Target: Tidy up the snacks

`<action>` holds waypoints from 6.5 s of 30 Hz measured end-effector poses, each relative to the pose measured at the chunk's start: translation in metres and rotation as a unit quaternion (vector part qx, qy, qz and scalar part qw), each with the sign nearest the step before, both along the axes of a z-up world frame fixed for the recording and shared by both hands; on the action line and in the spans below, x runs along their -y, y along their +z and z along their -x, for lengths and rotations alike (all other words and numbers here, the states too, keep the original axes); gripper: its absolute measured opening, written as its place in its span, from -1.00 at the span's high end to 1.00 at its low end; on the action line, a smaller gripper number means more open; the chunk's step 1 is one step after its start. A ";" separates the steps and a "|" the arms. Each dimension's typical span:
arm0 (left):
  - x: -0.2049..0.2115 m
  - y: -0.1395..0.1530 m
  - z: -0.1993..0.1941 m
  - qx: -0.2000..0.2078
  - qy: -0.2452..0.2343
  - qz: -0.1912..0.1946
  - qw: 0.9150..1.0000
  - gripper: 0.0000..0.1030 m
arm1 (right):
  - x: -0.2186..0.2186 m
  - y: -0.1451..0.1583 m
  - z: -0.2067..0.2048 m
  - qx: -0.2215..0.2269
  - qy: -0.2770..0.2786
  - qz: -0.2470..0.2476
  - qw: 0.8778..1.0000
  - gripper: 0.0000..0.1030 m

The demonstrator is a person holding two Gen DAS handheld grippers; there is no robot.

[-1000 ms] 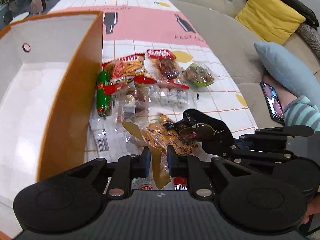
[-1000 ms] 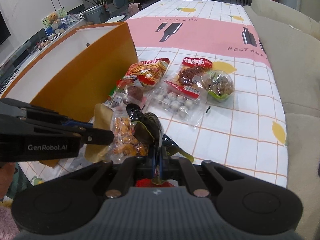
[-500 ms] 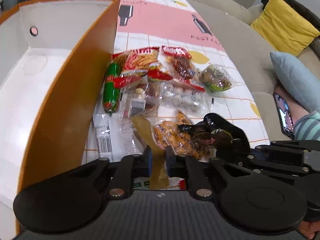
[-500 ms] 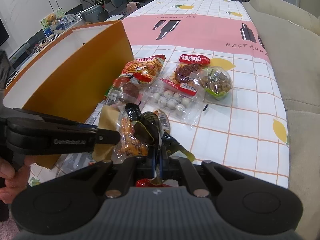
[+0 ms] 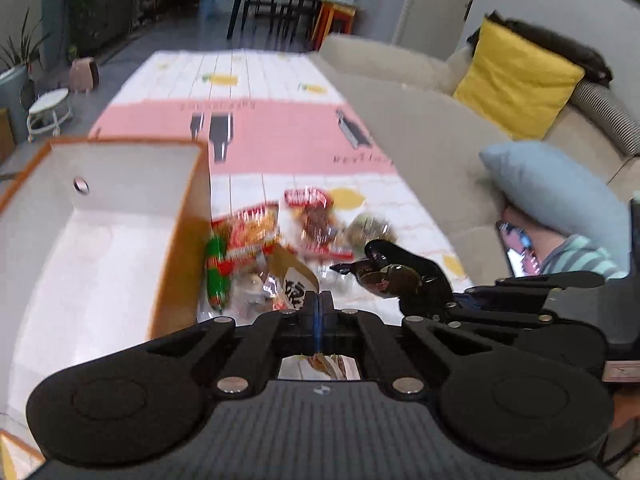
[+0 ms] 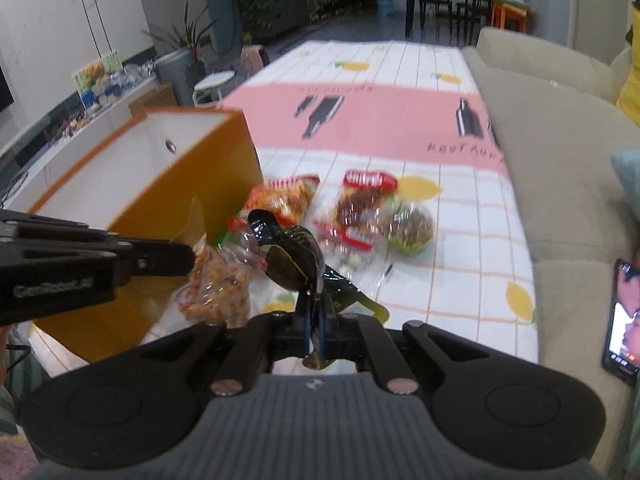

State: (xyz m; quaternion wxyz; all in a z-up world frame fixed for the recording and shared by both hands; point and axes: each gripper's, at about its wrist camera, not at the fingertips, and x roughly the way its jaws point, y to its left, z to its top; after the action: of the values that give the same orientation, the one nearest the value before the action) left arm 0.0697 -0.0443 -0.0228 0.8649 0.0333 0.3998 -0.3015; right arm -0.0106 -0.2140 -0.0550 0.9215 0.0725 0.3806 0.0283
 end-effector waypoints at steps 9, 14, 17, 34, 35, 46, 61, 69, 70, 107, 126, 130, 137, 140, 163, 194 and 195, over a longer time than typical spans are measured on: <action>-0.040 0.069 0.004 0.066 0.019 0.007 0.998 1.00 | -0.035 0.052 -0.006 0.054 0.046 -0.008 0.997 1.00; -0.040 0.050 0.002 0.013 -0.013 -0.018 1.000 1.00 | -0.055 0.053 -0.016 0.044 0.059 0.020 0.997 1.00; -0.028 0.028 0.009 0.008 -0.039 -0.050 0.998 0.85 | -0.050 0.038 -0.013 0.018 0.050 0.022 0.998 1.00; 0.010 -0.070 0.010 -0.020 -0.050 -0.167 0.985 -0.23 | -0.011 -0.023 0.013 -0.043 0.016 -0.012 0.999 1.00; 0.012 -0.072 0.009 -0.021 -0.046 -0.169 0.984 -0.23 | -0.011 -0.025 0.012 -0.044 0.017 -0.014 0.999 1.00; -0.009 -0.087 -0.015 -0.104 0.029 -0.092 0.990 -0.15 | -0.012 -0.041 0.004 -0.067 0.027 -0.022 0.997 1.00; -0.022 -0.093 -0.019 -0.130 0.045 -0.032 0.990 0.85 | -0.017 -0.059 -0.003 -0.089 0.029 -0.024 0.995 1.00; -0.016 -0.059 -0.004 -0.071 0.029 -0.016 0.997 1.00 | -0.018 -0.052 0.000 -0.074 0.024 -0.022 0.997 1.00; -0.015 -0.053 -0.001 -0.061 0.027 -0.016 0.998 1.00 | -0.018 -0.049 0.000 -0.070 0.022 -0.020 0.997 1.00; 0.039 -0.084 0.034 0.107 -0.380 -0.274 0.877 -0.63 | 0.004 -0.041 0.005 -0.085 -0.010 -0.058 0.995 1.00; 0.077 -0.123 0.001 0.041 -0.517 -0.358 0.777 -0.86 | 0.001 -0.055 -0.010 -0.110 0.004 -0.065 0.992 1.00; 0.082 -0.124 -0.015 -0.007 -0.491 -0.331 0.806 -0.80 | 0.002 -0.057 -0.012 -0.114 0.003 -0.068 0.991 1.00; 0.074 -0.117 -0.024 -0.033 -0.408 -0.295 0.863 -0.70 | 0.006 -0.057 -0.014 -0.112 -0.011 -0.071 0.991 1.00; 0.066 -0.106 -0.024 -0.033 -0.366 -0.270 0.890 -0.68 | 0.009 -0.053 -0.013 -0.102 -0.020 -0.070 0.992 1.00; -0.088 0.060 -0.051 -0.019 -0.020 -0.112 0.993 -0.67 | -0.046 0.050 -0.014 0.036 0.074 -0.060 0.995 1.00; -0.143 -0.040 -0.132 -0.174 0.025 -0.273 0.946 -0.68 | -0.236 -0.007 -0.141 -0.089 0.501 0.283 0.813 1.00; -0.139 -0.042 -0.130 -0.170 0.021 -0.284 0.944 -0.68 | -0.239 -0.009 -0.139 -0.093 0.503 0.282 0.812 1.00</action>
State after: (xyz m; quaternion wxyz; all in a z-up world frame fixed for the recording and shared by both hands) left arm 0.2001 0.0952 -0.0650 0.7449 0.2170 0.6106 -0.1587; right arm 0.1281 0.0247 -0.0641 0.7188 -0.3897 0.4387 0.3728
